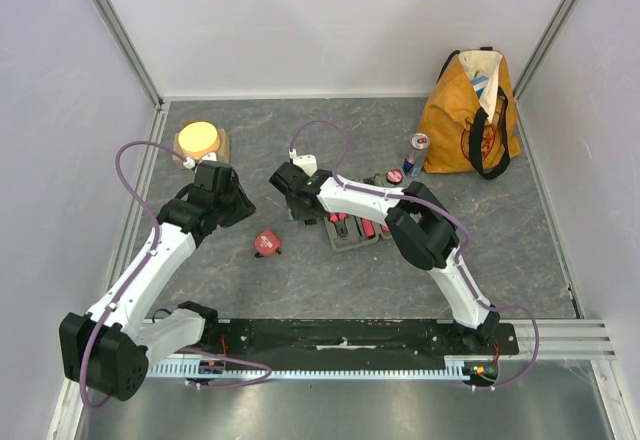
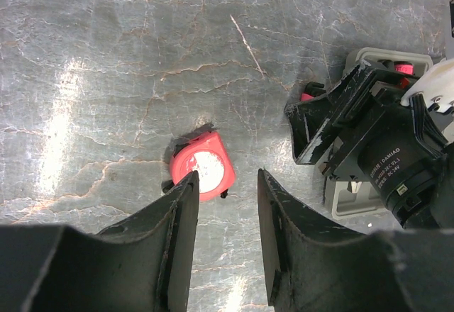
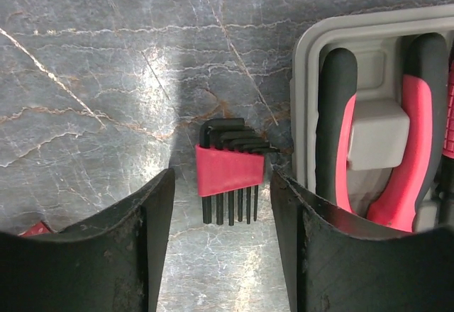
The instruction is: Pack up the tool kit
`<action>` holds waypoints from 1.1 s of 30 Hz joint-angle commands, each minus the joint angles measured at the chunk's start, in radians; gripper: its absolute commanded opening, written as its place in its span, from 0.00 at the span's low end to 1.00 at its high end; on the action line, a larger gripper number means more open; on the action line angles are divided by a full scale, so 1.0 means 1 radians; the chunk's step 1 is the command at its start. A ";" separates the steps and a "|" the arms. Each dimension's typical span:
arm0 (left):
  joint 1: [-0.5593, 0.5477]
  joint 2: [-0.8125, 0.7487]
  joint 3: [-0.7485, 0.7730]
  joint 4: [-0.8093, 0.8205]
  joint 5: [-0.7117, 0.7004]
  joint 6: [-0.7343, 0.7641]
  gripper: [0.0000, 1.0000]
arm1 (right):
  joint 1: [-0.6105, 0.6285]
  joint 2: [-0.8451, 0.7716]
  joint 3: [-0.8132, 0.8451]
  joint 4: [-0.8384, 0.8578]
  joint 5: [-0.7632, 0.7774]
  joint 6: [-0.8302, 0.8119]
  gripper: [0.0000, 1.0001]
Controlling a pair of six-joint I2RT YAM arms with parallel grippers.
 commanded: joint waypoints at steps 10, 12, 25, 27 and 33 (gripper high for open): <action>0.010 0.005 0.009 0.030 0.013 0.027 0.45 | -0.004 0.054 0.010 -0.009 0.023 -0.048 0.47; 0.012 0.005 0.009 0.030 0.016 0.028 0.45 | -0.004 0.053 0.007 -0.007 0.018 -0.052 0.42; 0.036 0.034 0.003 0.054 0.119 0.036 0.45 | -0.030 -0.150 -0.064 0.114 -0.117 -0.112 0.32; 0.056 0.044 0.009 0.057 0.182 0.040 0.45 | -0.044 -0.206 -0.116 0.155 -0.177 -0.121 0.32; 0.156 0.083 0.087 0.045 0.364 0.086 0.45 | -0.114 -0.357 -0.277 0.291 -0.429 -0.141 0.32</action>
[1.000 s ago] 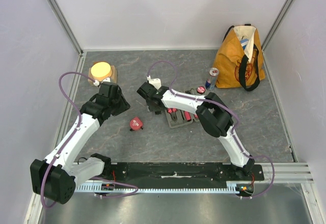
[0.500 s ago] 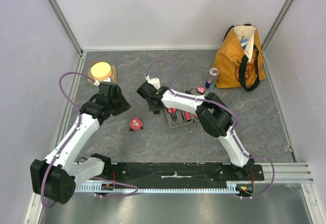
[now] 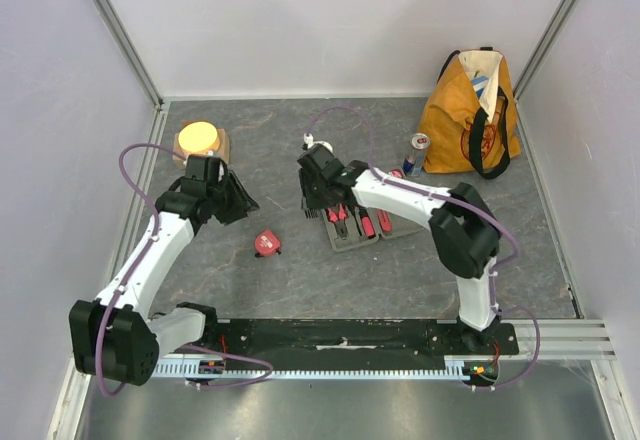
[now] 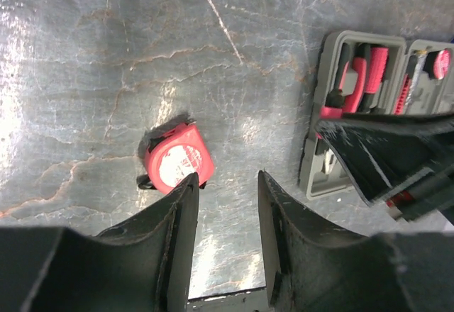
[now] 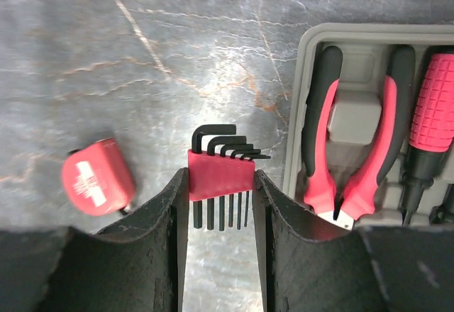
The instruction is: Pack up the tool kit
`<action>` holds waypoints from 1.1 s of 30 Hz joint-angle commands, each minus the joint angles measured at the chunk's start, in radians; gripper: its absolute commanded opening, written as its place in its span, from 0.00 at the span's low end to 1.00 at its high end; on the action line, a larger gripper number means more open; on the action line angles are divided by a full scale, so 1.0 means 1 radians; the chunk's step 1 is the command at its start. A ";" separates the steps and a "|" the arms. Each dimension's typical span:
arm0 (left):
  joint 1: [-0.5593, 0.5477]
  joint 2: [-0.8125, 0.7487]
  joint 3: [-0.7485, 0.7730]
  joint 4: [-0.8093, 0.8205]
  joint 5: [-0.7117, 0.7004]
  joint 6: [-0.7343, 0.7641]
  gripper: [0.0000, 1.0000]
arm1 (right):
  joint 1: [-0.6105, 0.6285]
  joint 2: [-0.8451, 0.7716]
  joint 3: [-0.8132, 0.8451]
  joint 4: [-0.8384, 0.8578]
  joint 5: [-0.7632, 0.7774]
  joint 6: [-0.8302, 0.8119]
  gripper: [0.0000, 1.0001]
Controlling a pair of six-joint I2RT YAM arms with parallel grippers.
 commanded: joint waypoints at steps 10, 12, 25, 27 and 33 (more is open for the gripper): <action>0.051 -0.045 0.159 0.144 0.474 0.210 0.47 | -0.184 -0.288 -0.247 0.552 -0.588 0.264 0.33; 0.047 -0.069 0.167 0.174 0.523 0.247 0.49 | -0.190 -0.287 -0.243 0.623 -0.613 0.334 0.33; -0.002 -0.132 0.251 0.137 0.238 0.304 0.59 | -0.190 -0.297 -0.254 0.996 -0.735 0.647 0.34; -0.001 -0.112 0.303 0.103 0.241 0.255 0.59 | -0.190 -0.307 -0.243 1.008 -0.763 0.638 0.34; -0.001 -0.105 0.412 0.126 0.411 0.150 0.61 | -0.193 -0.330 -0.240 1.101 -0.817 0.675 0.34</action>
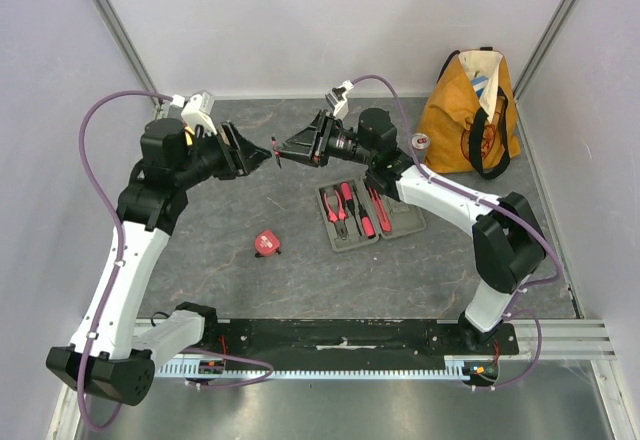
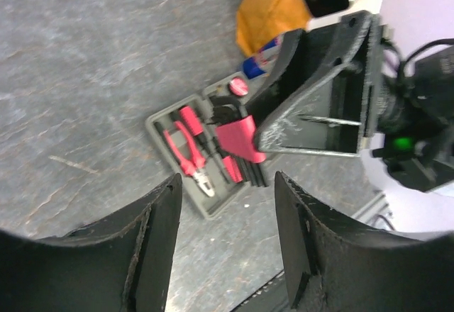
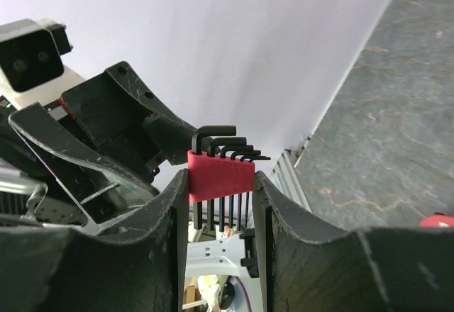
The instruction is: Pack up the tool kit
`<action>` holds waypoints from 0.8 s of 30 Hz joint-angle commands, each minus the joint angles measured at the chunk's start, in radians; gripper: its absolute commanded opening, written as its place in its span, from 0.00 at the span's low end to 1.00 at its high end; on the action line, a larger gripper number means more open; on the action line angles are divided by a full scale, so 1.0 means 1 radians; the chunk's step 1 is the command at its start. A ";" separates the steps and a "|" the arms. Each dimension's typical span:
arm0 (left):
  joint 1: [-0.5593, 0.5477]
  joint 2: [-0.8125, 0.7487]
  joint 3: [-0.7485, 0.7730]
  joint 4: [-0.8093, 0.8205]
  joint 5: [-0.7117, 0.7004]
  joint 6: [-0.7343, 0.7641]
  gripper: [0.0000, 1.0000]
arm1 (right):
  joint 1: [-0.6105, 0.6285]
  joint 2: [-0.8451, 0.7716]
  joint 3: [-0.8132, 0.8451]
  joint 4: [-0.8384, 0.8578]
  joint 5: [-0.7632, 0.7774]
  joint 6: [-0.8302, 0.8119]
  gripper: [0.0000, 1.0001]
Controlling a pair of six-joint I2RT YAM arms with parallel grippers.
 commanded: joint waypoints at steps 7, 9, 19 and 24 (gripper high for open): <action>0.001 -0.056 0.123 0.044 0.189 -0.131 0.65 | -0.004 -0.037 0.041 0.369 -0.100 0.233 0.34; 0.001 -0.066 0.123 0.044 0.193 -0.128 0.67 | -0.006 -0.034 0.064 0.360 -0.100 0.237 0.34; -0.001 -0.041 0.042 0.201 0.391 -0.192 0.72 | -0.004 -0.054 0.086 0.265 -0.077 0.184 0.35; -0.001 -0.038 0.011 0.289 0.404 -0.243 0.80 | -0.004 -0.076 0.091 0.181 -0.046 0.137 0.35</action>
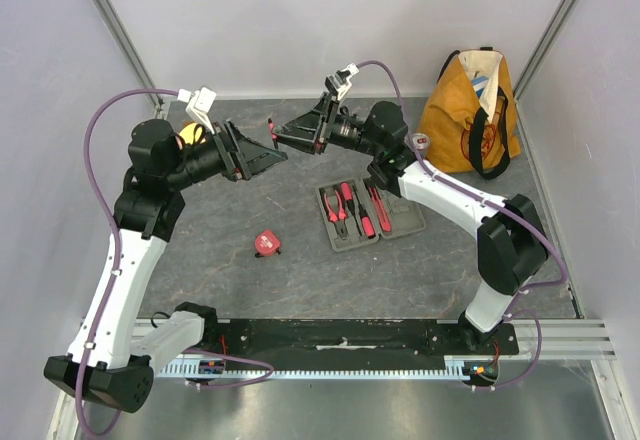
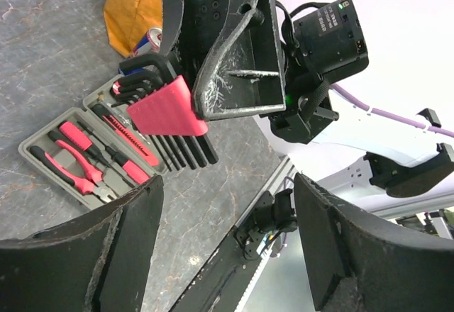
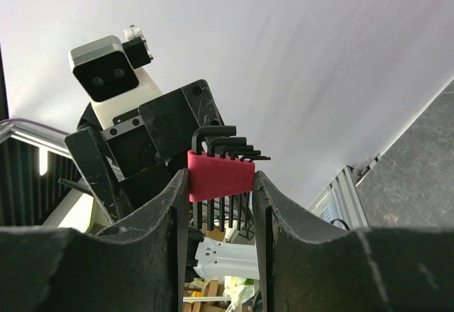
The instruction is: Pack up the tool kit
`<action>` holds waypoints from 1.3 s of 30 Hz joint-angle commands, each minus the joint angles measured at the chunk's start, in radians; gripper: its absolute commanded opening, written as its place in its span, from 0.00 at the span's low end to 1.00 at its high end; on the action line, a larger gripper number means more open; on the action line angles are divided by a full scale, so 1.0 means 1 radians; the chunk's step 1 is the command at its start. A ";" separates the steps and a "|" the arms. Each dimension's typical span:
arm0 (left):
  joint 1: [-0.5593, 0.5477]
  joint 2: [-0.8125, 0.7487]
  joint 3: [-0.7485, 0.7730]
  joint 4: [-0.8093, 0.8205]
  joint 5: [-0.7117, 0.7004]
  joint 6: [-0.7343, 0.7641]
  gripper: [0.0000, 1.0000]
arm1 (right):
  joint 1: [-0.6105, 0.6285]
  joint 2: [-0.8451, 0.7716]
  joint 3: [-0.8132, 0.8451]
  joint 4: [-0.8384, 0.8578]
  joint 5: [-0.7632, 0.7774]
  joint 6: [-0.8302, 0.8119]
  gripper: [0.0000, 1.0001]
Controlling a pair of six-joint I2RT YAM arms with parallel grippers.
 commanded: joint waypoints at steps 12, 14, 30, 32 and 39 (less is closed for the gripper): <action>-0.034 -0.005 0.013 -0.094 -0.253 0.316 0.76 | 0.005 -0.073 0.177 -0.581 0.189 -0.279 0.35; -0.055 0.002 0.002 -0.088 -0.269 0.356 0.75 | 0.016 -0.065 0.227 -0.733 0.244 -0.332 0.35; -0.292 0.097 -0.010 -0.025 -0.661 0.393 0.53 | 0.087 -0.060 0.320 -1.018 0.511 -0.413 0.35; -0.304 0.116 0.005 -0.051 -0.687 0.381 0.51 | 0.087 -0.065 0.318 -1.025 0.519 -0.413 0.34; -0.307 0.116 0.009 -0.084 -0.732 0.330 0.52 | 0.087 -0.068 0.309 -1.027 0.526 -0.406 0.34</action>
